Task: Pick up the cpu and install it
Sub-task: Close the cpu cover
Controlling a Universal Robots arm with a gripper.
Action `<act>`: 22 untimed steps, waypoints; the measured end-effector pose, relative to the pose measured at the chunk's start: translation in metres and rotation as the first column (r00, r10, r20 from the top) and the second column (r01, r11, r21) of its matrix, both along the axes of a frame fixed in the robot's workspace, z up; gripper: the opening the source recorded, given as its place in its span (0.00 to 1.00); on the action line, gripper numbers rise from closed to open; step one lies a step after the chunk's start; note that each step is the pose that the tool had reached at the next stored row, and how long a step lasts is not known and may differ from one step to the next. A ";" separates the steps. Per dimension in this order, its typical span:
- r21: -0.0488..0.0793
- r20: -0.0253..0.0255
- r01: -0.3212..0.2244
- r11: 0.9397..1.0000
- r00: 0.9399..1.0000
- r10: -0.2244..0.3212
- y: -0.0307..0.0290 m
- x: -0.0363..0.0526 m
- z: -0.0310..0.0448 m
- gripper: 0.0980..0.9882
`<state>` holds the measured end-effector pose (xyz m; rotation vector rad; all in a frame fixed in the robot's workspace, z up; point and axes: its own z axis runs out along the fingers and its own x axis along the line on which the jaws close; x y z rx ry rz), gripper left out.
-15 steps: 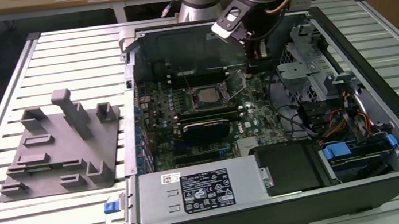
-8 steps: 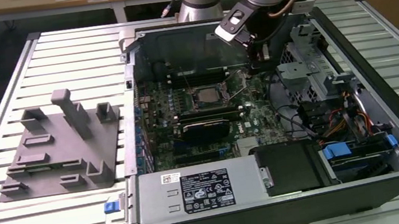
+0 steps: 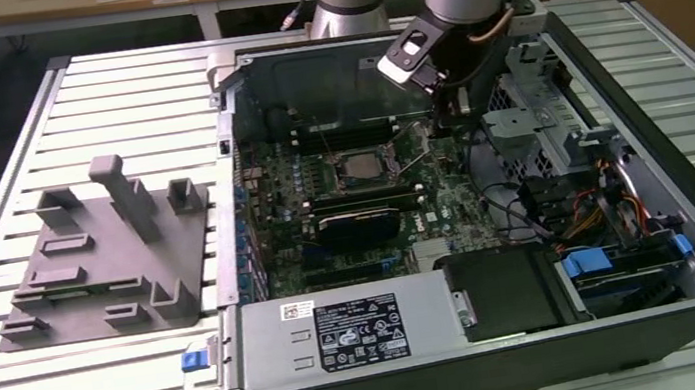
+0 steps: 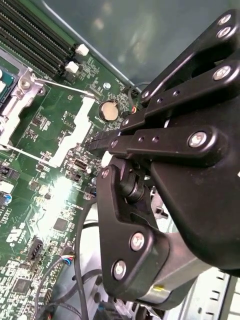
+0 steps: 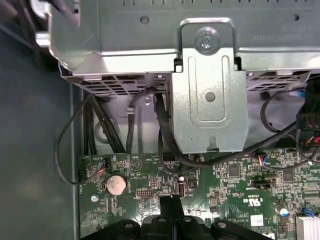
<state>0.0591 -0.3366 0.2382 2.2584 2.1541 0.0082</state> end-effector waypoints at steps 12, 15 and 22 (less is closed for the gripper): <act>0.000 -0.001 0.000 1.000 1.000 0.000 0.0001 -0.0029 -0.0037 0.01; 0.000 -0.001 0.000 1.000 1.000 0.000 0.0000 -0.0096 -0.0036 0.01; 0.001 0.000 0.000 1.000 1.000 0.000 0.0000 -0.0326 -0.0036 0.01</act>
